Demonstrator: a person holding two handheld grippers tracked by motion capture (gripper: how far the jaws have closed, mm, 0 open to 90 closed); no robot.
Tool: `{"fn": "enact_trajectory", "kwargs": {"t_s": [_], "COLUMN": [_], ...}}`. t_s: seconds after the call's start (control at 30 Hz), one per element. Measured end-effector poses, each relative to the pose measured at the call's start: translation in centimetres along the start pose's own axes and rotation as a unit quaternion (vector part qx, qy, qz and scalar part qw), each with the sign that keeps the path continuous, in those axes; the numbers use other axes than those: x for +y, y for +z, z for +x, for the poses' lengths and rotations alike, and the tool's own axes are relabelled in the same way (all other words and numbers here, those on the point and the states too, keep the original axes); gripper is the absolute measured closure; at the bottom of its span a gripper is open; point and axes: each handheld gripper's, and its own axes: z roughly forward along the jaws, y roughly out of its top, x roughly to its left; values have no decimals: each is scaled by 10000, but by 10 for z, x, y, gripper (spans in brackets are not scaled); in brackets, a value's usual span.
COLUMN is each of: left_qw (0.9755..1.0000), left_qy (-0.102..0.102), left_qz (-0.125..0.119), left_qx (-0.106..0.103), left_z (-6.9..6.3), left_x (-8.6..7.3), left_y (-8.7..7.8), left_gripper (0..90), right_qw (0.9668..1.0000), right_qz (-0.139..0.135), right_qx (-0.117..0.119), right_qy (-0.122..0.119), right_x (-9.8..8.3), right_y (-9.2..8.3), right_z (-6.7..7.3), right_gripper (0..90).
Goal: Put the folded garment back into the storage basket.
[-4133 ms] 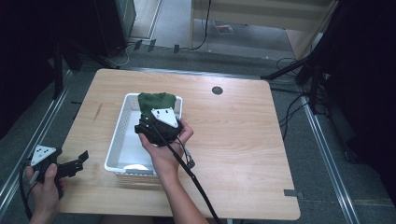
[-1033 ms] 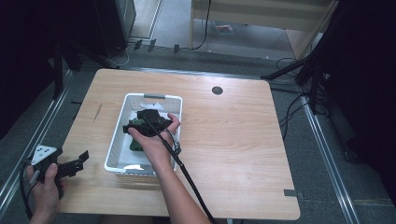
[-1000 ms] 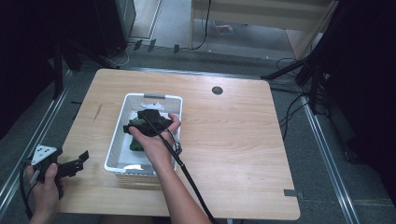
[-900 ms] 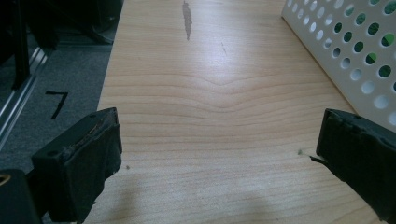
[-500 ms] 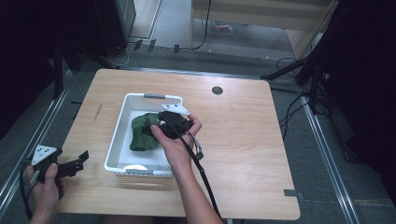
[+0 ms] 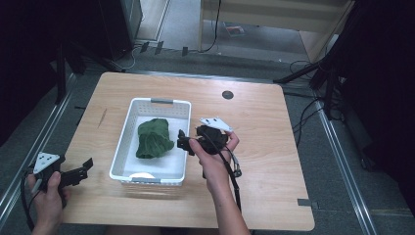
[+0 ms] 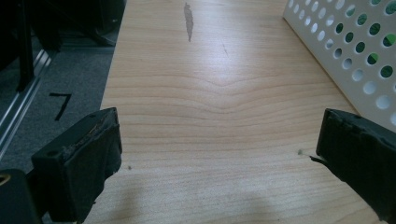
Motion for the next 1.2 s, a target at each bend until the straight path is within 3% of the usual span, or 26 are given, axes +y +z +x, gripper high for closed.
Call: {"fn": "enact_trajectory", "kwargs": {"t_s": [0.23,0.47,0.93,1.2], "left_qw": [10000,10000,9999,9998], "left_qy": [22,80,149,187], "left_qz": [13,-7,-33,-19], "left_qx": [3,23,51,91], "left_z": [0,-2,-4,-5], "left_x": [0,0,-1,-1], "left_y": [0,0,0,-1], "left_gripper": [12,12,12,12], "right_qw": [9999,9996,9981,9973], "right_qz": [-138,-223,-403,-422], "right_qx": [-45,-192,-430,-553], "right_qy": [83,-1,160,248], "right_x": [-8,-21,-52,-69], "right_y": [-12,-22,-48,-58], "right_z": [-30,-59,-124,-154], "right_gripper": [0,0,0,0]}}
